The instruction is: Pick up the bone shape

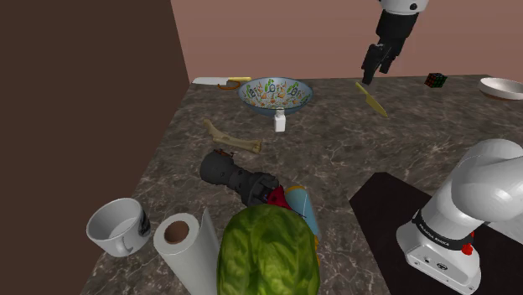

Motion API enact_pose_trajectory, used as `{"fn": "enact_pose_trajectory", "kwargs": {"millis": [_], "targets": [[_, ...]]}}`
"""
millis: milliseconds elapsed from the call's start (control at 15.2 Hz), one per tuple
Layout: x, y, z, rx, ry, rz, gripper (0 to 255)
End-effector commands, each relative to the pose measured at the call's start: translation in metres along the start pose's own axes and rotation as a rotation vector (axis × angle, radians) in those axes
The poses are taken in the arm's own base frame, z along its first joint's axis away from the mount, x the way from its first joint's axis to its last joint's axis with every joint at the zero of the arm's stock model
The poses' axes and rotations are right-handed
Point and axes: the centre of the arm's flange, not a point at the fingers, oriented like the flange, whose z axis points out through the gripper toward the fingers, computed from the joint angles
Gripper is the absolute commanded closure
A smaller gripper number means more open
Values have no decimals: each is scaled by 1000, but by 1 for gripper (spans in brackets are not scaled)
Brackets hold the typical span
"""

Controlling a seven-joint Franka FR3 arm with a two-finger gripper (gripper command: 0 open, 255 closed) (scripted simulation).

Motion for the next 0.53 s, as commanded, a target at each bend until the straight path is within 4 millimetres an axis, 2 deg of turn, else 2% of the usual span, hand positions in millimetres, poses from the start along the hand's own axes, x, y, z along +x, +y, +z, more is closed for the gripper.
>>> {"fn": "enact_pose_trajectory", "kwargs": {"millis": [0, 462], "targets": [[0, 0, 0, 0, 0, 0, 0], [57, -44, 46, 50, 32, -82, 0]]}}
